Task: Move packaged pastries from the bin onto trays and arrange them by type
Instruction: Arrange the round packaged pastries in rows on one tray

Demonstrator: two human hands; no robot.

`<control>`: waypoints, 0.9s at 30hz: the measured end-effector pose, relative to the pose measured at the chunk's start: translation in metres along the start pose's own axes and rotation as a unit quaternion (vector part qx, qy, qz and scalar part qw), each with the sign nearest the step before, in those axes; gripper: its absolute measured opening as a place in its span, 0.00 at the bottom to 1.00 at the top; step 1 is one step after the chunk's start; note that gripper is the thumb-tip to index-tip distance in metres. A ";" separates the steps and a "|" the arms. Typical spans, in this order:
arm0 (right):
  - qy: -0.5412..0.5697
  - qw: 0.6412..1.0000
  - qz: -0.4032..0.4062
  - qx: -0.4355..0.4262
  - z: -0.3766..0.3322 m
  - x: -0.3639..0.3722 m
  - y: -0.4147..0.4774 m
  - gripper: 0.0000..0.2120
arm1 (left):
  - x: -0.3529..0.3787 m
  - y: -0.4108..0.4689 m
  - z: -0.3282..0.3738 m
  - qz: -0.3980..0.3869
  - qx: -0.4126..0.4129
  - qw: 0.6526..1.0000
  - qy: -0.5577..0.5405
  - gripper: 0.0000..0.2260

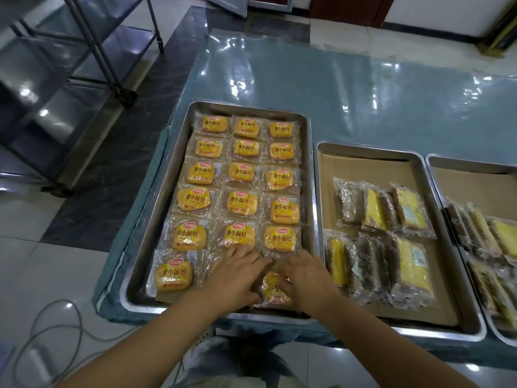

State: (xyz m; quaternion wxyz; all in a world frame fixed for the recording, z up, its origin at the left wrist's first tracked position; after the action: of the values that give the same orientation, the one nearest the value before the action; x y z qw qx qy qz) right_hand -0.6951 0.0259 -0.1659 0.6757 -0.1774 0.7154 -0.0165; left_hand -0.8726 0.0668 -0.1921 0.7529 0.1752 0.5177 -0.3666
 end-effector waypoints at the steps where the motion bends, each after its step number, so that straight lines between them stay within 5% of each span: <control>1: 0.015 1.000 -0.008 0.001 0.000 -0.003 0.001 0.15 | -0.001 0.000 0.000 0.002 -0.008 1.000 -0.014 0.39; 4: 0.117 0.991 -0.001 0.061 0.002 -0.015 0.000 0.04 | -0.008 0.002 0.002 0.029 -0.079 0.989 -0.119 0.43; 6: 0.222 0.965 0.012 0.138 0.005 -0.020 -0.003 0.03 | -0.015 0.005 0.002 0.081 -0.161 0.952 -0.248 0.45; 11: 0.550 0.776 0.056 0.304 0.003 -0.029 -0.007 0.03 | -0.021 0.015 0.006 0.081 -0.252 0.801 -0.537 0.40; 14: 0.612 0.716 0.060 0.331 -0.001 -0.027 -0.009 0.04 | -0.019 0.019 0.012 0.075 -0.240 0.809 -0.531 0.23; 17: 0.470 0.801 0.142 0.343 0.003 -0.023 -0.015 0.13 | -0.021 0.020 0.012 0.071 -0.231 0.841 -0.485 0.18; 21: 0.195 0.944 0.200 0.177 0.006 -0.018 -0.026 0.21 | -0.023 0.016 0.011 -0.008 -0.186 0.866 -0.464 0.15; 27: 0.100 0.984 0.128 0.070 -0.010 0.001 -0.036 0.13 | -0.012 0.012 0.017 -0.003 -0.152 0.926 -0.345 0.13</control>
State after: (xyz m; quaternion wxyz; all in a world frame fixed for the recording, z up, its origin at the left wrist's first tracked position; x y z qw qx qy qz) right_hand -0.6963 -0.0104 -0.1561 0.6078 -0.0344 0.7933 0.0024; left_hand -0.8553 0.0685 -0.1754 0.9017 -0.0800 0.2754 -0.3236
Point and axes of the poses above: each hand's wrist, its own y-axis towards the middle knuckle, its own x-axis out of the palm, z = x × y, the point moved 1 cm from there along y, towards the middle knuckle, and after that the axes turned 6 degrees about -y, right-handed, at the moved point
